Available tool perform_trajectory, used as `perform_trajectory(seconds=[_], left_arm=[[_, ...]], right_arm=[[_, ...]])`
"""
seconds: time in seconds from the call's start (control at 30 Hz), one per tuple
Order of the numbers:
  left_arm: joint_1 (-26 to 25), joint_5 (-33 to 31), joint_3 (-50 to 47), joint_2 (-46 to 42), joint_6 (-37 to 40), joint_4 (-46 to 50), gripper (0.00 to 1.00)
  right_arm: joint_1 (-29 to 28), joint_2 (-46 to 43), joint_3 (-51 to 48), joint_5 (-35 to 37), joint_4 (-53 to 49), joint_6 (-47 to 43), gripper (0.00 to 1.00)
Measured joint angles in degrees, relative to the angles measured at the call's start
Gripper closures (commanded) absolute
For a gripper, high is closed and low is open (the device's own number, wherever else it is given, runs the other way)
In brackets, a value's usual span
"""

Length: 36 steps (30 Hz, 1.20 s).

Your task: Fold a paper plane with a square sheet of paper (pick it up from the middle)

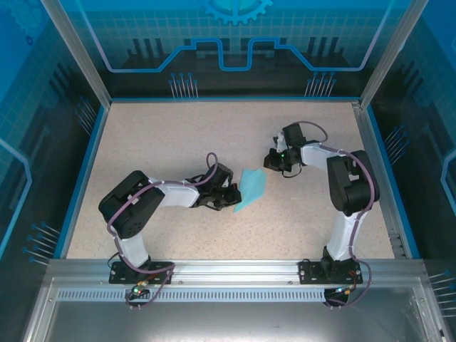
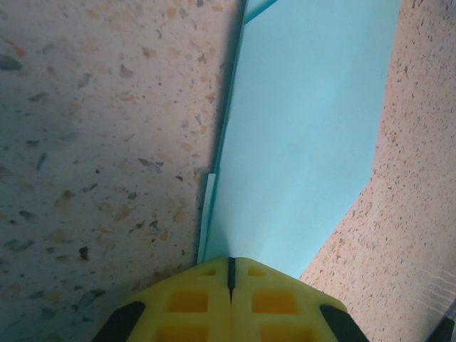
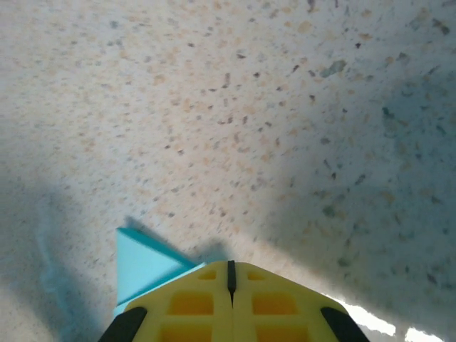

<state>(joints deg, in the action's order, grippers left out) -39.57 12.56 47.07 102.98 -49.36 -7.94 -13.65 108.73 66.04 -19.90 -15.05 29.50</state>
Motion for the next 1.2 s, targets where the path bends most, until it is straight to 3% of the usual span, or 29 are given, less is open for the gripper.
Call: perform_trajectory(seconds=[0.2, 0.5, 0.93, 1.2], left_arm=[[0.0, 0.0, 0.7, 0.2, 0.0, 1.0, 1.00], [0.0, 0.0, 1.2, 0.4, 0.0, 1.9, 1.00], [0.0, 0.2, 1.4, 0.5, 0.0, 2.0, 1.00], [0.0, 0.2, 1.4, 0.5, 0.2, 1.9, 1.00]], right_arm=[[-3.0, -6.3, -2.3, -2.0, 0.4, -0.3, 0.96], [-9.3, -1.2, -2.7, -6.8, 1.0, -0.6, 0.97], [-4.6, 4.8, -0.7, -9.4, -0.9, -0.6, 0.97], [0.7, 6.8, 5.0, -4.0, -3.0, -0.6, 0.97]])
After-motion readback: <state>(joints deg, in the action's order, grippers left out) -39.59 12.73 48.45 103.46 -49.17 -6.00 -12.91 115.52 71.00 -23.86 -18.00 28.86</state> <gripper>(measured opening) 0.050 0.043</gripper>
